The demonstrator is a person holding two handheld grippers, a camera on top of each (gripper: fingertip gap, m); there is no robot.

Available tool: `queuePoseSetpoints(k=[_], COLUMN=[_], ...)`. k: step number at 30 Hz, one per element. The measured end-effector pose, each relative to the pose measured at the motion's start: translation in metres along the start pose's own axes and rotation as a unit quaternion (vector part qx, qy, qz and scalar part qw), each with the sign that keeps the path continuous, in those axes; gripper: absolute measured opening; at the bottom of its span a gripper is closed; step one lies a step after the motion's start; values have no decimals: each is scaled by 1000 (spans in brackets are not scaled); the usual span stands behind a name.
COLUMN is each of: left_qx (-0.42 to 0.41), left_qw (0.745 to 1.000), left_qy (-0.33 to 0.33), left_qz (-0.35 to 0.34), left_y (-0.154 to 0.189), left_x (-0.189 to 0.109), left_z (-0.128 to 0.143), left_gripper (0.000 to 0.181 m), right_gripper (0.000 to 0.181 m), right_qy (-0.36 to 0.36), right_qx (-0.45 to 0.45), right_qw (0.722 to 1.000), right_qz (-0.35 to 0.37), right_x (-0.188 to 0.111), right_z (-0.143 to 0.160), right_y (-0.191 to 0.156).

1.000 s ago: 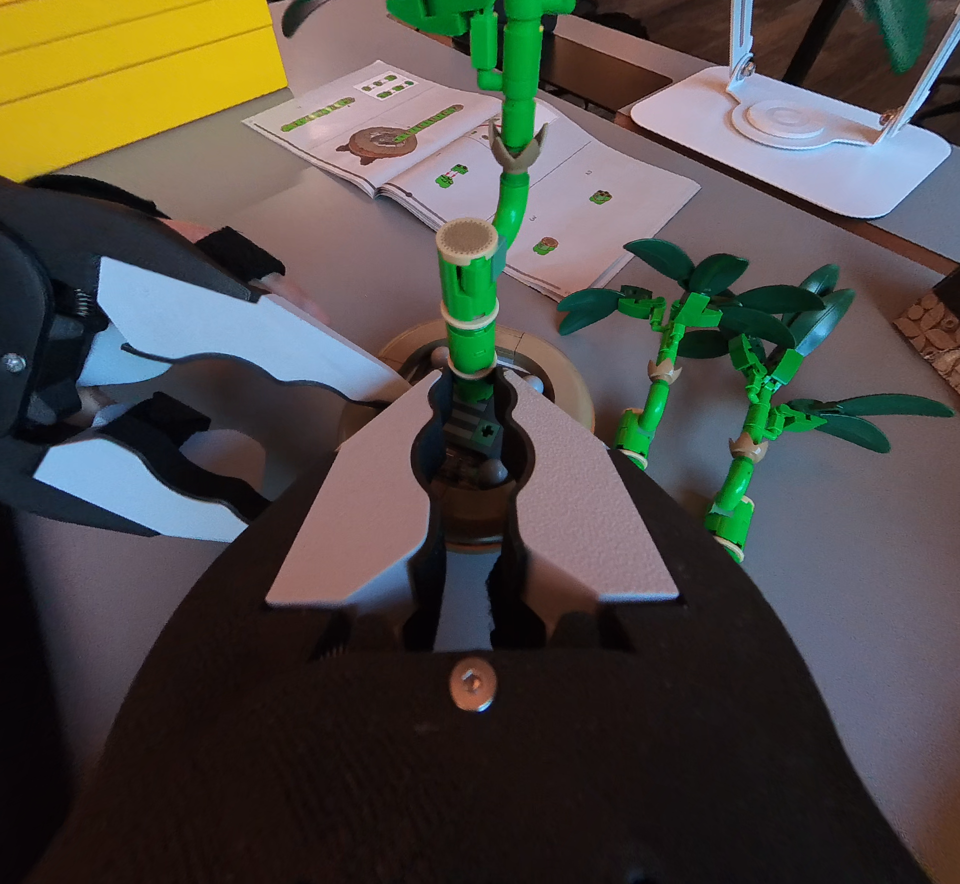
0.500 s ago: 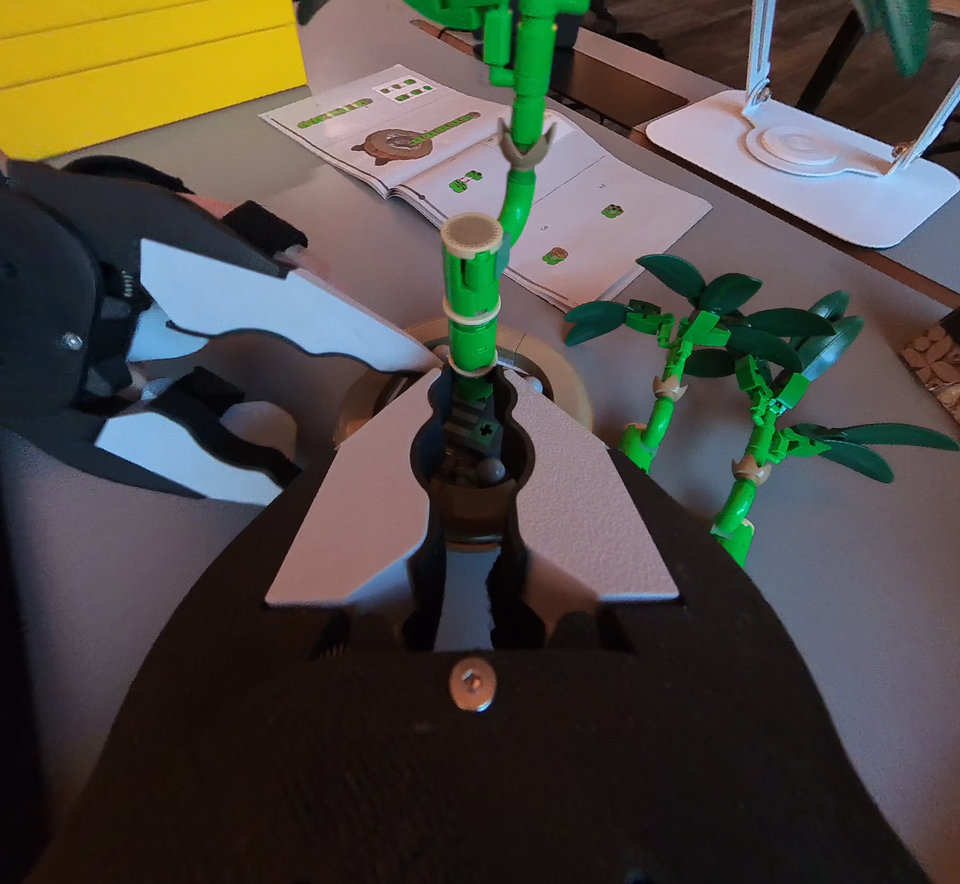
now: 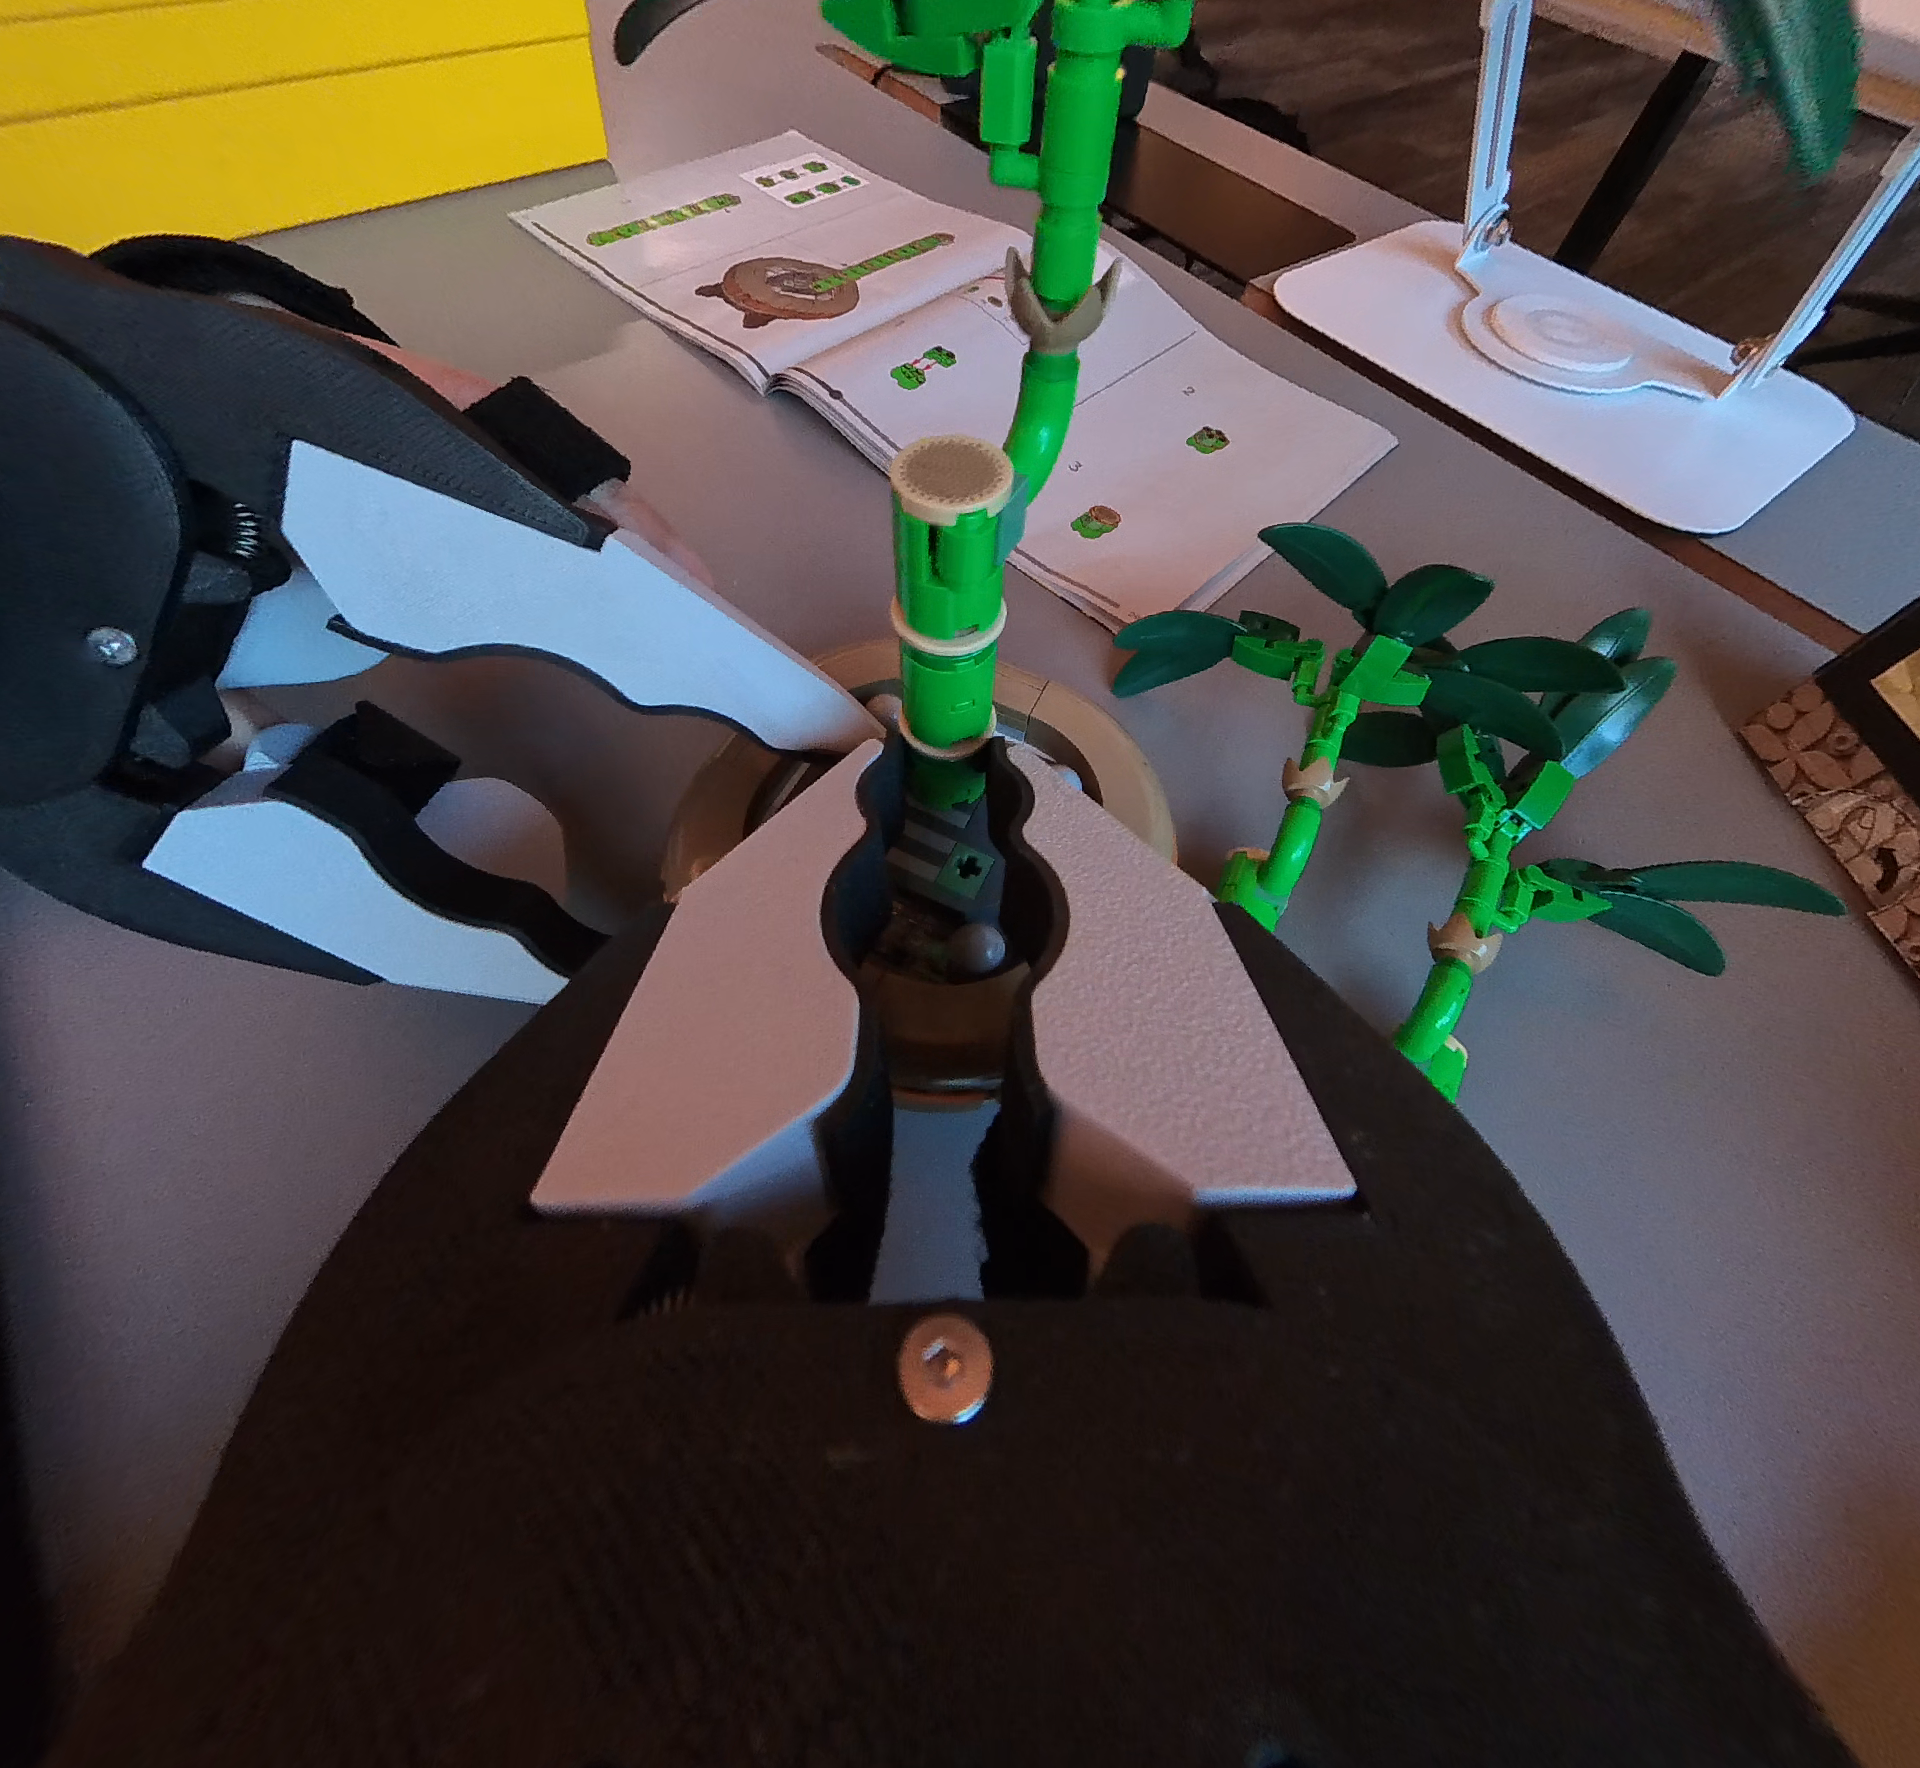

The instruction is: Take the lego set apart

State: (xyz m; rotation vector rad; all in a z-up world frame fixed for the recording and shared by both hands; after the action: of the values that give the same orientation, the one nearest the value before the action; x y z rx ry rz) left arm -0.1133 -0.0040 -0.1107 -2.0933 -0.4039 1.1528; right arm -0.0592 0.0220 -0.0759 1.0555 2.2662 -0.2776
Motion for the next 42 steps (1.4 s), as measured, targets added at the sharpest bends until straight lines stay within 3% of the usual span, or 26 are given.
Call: queuePoseSetpoints(k=[7, 9, 10, 16, 19, 22, 27, 37, 39, 42], left_qx=[9, 6, 2, -46, -75, -82, -57, -147, -184, -244], left_qw=[1000, 1000, 1000, 998, 995, 994, 996, 988, 980, 957], left_qy=[-4, -2, 0, 41, 58, 74, 47, 48, 75, 155], left_qz=[-10, -7, -6, -10, -5, -10, -48, -29, -22, -25], left_y=[0, 0, 0, -2, -5, -5, -9, -32, -38, -56], left_x=[1, 1, 1, 0, -6, -9, 6, 35, 24, -20], left_z=[0, 0, 0, -1, -4, -10, -10, -26, -27, -21], left_gripper=[68, 68, 67, 64, 63, 52, 45, 48, 52, 43], right_gripper=[12, 13, 14, 14, 14, 13, 13, 13, 13, 13], right_qy=[21, 142, 159, 99, 109, 120, 135, 114, 118, 129], right_qx=[10, 32, 47, 60, 72, 98, 131, 137, 138, 140], right_qw=[1000, 989, 986, 992, 988, 983, 975, 975, 976, 979], right_qz=[-11, -6, 12, 55, 82, 93, 117, 131, 117, 74], right_x=[-2, -28, -39, -40, -54, -66, -83, -79, -78, -78], right_z=[0, -24, -28, -6, -3, 3, 10, 18, 17, 4], right_y=[1, 8, 18, 38, 50, 60, 75, 80, 77, 64])
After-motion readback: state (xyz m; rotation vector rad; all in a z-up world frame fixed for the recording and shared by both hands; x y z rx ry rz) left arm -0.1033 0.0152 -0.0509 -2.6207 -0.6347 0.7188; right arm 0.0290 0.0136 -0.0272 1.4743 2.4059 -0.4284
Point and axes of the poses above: each gripper's, where its closed fingertips meet, x out along the fingers, z out of its underside, y = z × x across the jaws, the point moved 4 cm from there along -x, back along the fingers, and after that the axes turned 14 degrees about -y, right-handed, at the moved point
